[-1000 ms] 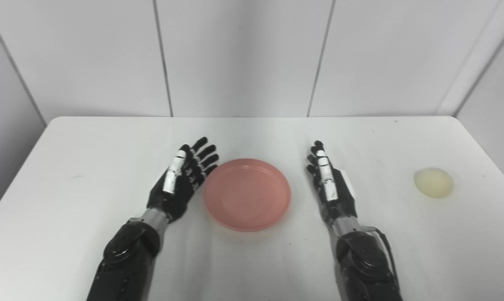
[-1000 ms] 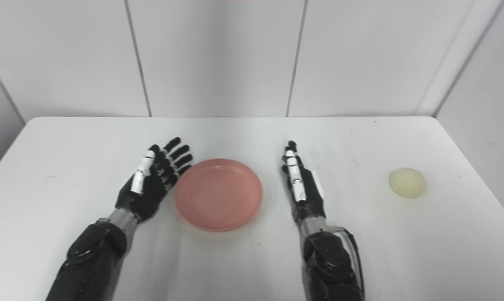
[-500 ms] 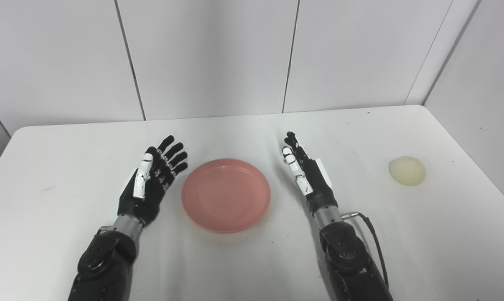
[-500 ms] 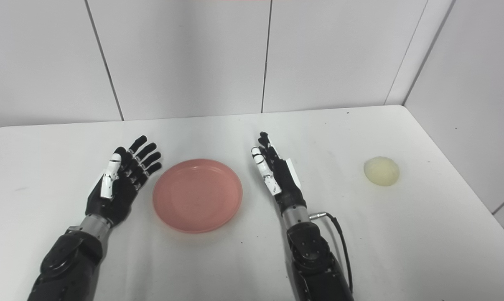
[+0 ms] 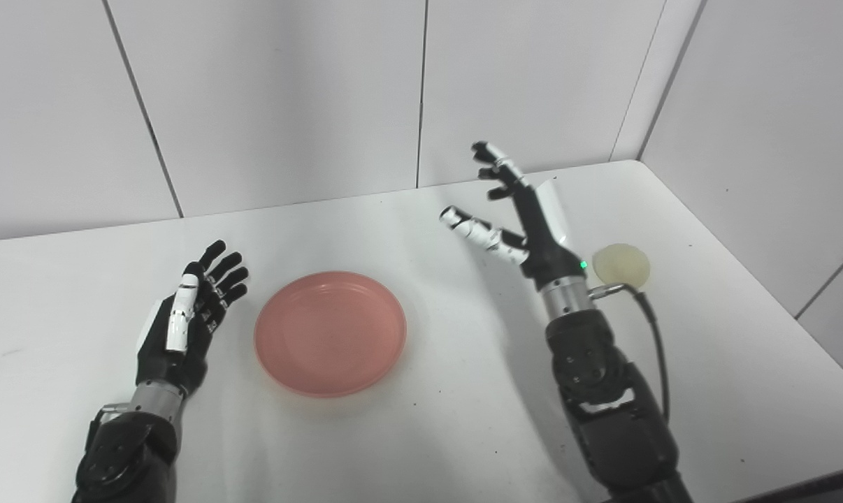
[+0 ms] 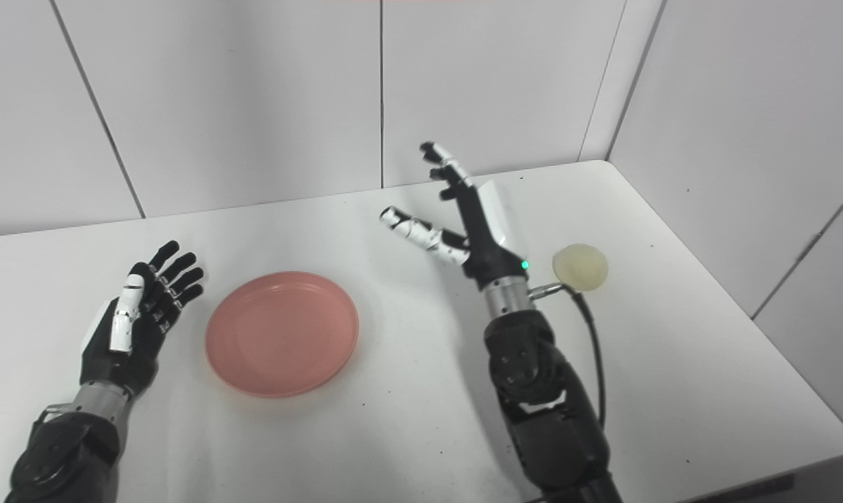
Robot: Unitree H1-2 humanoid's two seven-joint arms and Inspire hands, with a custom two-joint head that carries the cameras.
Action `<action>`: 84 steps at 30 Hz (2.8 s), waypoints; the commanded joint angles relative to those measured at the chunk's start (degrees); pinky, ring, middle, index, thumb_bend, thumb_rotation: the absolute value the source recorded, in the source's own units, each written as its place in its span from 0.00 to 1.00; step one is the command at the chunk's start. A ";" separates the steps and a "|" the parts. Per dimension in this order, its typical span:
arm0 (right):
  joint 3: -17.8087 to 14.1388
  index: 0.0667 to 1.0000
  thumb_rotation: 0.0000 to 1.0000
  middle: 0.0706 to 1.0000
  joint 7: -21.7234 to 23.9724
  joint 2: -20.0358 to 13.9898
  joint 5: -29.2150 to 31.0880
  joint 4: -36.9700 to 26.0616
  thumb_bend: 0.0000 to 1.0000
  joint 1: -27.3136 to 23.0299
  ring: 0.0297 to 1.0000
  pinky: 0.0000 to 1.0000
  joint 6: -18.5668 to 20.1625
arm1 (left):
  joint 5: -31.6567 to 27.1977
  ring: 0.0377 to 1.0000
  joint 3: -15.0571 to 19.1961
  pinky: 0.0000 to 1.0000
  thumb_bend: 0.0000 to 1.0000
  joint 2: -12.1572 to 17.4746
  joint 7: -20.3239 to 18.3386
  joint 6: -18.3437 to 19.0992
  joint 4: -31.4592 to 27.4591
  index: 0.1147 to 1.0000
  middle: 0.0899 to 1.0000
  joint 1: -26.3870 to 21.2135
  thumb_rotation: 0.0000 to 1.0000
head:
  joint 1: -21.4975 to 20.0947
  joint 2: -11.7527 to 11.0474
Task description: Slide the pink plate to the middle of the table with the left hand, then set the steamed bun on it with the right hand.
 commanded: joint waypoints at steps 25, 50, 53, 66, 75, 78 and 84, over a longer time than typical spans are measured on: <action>-9.58 0.89 0.32 0.89 19.06 -26.56 -10.08 -6.05 0.96 3.95 0.81 0.64 13.93 | -0.20 0.81 3.21 0.80 0.51 4.35 -4.30 -5.21 19.15 0.82 0.82 2.58 0.92 | -4.79 -0.63; -4.65 0.84 0.37 0.82 21.13 -27.62 -7.83 9.15 0.99 0.00 0.77 0.65 15.17 | -0.90 0.81 3.93 0.81 0.52 5.15 -5.71 -5.10 19.65 0.84 0.83 2.40 0.91 | -5.48 0.11; -3.79 0.84 0.37 0.82 20.48 -27.62 -7.96 11.46 1.00 -0.85 0.78 0.65 14.68 | -0.89 0.82 3.92 0.81 0.51 5.08 -5.44 -4.38 18.64 0.84 0.83 2.72 0.92 | -5.51 0.31; -1.44 0.84 0.39 0.83 19.23 -28.00 -7.91 15.15 1.00 -2.86 0.78 0.66 15.23 | -0.74 0.82 3.71 0.82 0.52 5.22 -5.52 -3.59 17.05 0.84 0.83 3.35 0.91 | -5.49 0.76; -0.42 0.83 0.38 0.84 20.39 -29.07 -8.09 16.81 1.00 -3.49 0.78 0.65 16.33 | -0.56 0.82 3.53 0.82 0.52 5.36 -5.24 -3.06 16.03 0.84 0.83 3.71 0.92 | -5.50 1.23; 0.28 0.83 0.38 0.84 21.05 -29.32 -8.61 17.20 1.00 -3.87 0.79 0.66 17.05 | -0.79 0.81 3.63 0.81 0.51 5.45 -5.51 -3.08 16.42 0.84 0.83 3.62 0.93 | -5.43 1.45; 1.85 0.82 0.32 0.84 22.92 -29.92 -9.08 17.77 0.97 -4.90 0.78 0.64 18.67 | -0.69 0.81 3.46 0.80 0.52 5.56 -5.86 -3.61 16.65 0.83 0.82 3.62 0.91 | -5.20 1.68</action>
